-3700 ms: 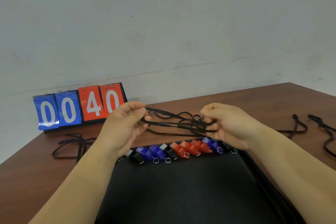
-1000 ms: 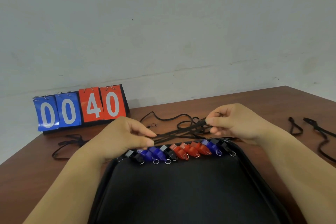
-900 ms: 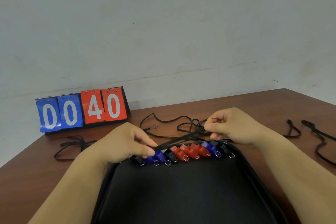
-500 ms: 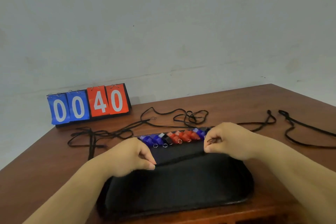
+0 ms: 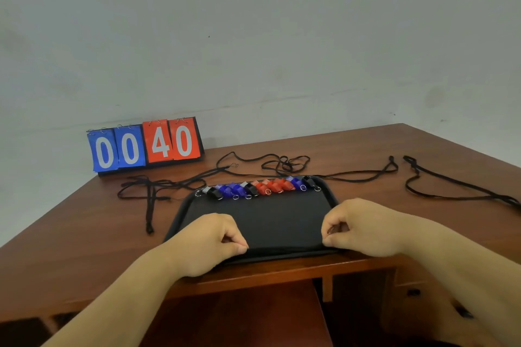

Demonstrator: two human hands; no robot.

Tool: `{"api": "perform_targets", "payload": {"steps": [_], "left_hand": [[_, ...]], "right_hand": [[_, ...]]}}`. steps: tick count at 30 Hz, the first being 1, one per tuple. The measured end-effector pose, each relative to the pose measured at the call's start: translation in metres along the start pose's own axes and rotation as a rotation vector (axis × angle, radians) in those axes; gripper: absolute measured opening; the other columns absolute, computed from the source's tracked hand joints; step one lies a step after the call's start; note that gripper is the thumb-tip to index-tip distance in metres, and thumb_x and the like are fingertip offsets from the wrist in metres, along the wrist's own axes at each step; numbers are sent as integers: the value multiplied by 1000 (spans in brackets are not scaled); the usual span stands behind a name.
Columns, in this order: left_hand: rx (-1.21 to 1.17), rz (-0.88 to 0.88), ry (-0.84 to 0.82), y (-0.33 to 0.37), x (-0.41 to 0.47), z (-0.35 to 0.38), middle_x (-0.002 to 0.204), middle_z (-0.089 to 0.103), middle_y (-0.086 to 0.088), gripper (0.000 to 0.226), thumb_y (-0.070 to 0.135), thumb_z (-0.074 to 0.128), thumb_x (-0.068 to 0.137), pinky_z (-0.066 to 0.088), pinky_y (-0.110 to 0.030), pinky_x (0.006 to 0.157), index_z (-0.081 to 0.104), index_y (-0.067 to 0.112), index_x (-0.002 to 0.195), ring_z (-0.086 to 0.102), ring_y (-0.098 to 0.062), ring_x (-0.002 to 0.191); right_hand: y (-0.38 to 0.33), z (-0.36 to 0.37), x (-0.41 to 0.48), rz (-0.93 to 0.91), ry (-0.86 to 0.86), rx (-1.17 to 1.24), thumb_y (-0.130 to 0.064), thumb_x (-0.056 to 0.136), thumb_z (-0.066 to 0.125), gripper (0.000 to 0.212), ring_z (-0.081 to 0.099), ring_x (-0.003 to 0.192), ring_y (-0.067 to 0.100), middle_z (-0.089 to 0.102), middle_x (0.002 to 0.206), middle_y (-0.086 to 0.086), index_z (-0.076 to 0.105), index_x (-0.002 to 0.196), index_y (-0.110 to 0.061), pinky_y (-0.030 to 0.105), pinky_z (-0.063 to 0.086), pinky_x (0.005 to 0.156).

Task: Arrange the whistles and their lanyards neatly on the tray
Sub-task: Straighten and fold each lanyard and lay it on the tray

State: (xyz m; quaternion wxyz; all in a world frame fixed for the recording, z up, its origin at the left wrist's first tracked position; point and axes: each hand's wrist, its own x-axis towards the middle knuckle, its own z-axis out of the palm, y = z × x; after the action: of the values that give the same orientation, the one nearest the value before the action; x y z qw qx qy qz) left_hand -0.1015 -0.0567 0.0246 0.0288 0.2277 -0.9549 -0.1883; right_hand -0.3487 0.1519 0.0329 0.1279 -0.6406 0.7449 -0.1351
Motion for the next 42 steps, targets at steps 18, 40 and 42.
{"api": "perform_targets", "payload": {"steps": [18,40,42], "left_hand": [[41,16,18,15,-15,4,109,59,22,19,37,56,102,49,-19,92,73,39,111,61,1,99],[-13,20,24,29,-4,17,101,64,23,17,31,56,103,44,-12,80,73,35,104,62,1,93],[-24,10,17,29,-4,16,103,66,21,17,31,57,103,46,-14,82,73,34,105,63,-1,93]], "right_hand": [[-26,-8,4,67,-60,-171,-44,97,57,21,55,112,5,60,119,-17,67,114,-40,33,48,101],[-32,13,12,-93,-34,-159,-38,103,48,21,57,89,-3,59,94,-22,69,105,-35,15,42,82],[-31,12,12,-90,-32,-147,-36,104,49,20,56,86,-4,59,92,-22,69,105,-35,13,39,77]]}}
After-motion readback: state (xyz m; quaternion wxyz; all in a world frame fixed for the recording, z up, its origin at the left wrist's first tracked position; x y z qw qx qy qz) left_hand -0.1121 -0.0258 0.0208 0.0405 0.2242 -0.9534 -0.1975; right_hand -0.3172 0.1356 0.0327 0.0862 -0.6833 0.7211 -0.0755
